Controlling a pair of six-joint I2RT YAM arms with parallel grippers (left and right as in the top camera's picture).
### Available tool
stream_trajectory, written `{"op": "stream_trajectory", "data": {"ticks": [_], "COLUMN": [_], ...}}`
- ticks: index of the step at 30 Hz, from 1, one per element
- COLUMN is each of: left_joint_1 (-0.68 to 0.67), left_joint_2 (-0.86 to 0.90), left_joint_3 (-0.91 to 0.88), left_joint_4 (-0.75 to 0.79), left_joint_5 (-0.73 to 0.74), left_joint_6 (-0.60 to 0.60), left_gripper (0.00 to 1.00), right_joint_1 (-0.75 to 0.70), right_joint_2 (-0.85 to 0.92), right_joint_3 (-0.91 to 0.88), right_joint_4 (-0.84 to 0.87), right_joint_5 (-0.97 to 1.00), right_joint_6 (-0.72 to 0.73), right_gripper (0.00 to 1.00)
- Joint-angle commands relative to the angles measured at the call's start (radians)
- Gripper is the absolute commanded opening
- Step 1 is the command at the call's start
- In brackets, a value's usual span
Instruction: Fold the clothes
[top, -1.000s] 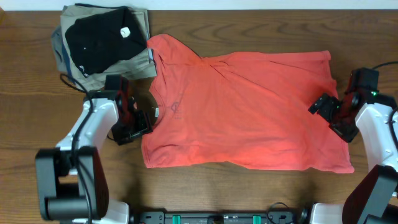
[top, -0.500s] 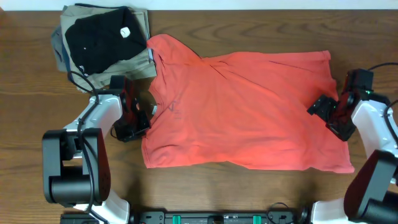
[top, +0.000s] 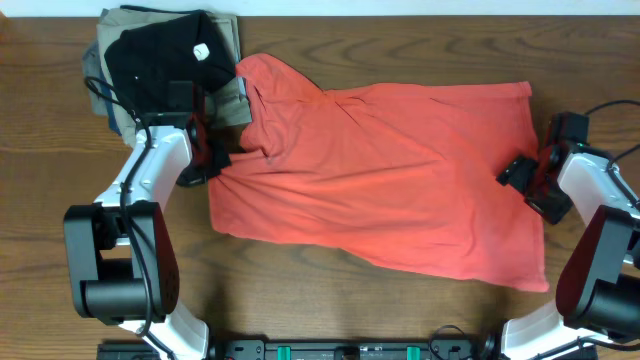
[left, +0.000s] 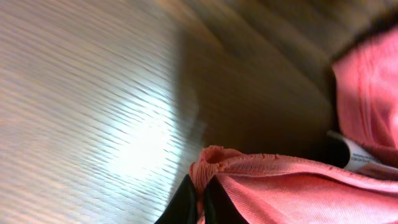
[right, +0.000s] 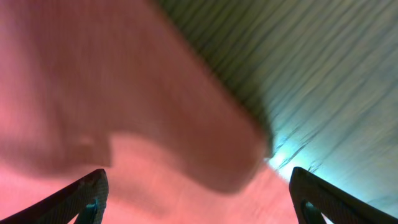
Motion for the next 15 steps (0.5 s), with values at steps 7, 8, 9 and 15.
{"op": "stream_trajectory", "data": {"ticks": [7,8,9,15], "left_joint_1": [0.026,0.026,0.026,0.026], "left_joint_2": [-0.004,-0.004,-0.004,-0.004], "left_joint_3": [0.015,0.015,0.015,0.015], "left_joint_4": [-0.056,-0.064,-0.071,-0.082], "left_joint_5": [-0.112,-0.108,-0.102,-0.054], "left_joint_6": [-0.096,-0.095,-0.095,-0.05], "left_gripper": [0.35,0.42,0.43,0.71], "right_joint_1": [-0.041,-0.04,-0.04,-0.039], "right_joint_2": [0.014,0.019,0.025,0.078], "right_joint_3": [-0.005,-0.005,-0.005,-0.005], "right_joint_4": [0.019,0.02,0.02,0.021], "right_joint_5": [-0.026,-0.042,-0.06,-0.116], "right_joint_6": [0.018,0.018,0.017,0.007], "right_gripper": [0.91,0.91,0.9,0.88]}}
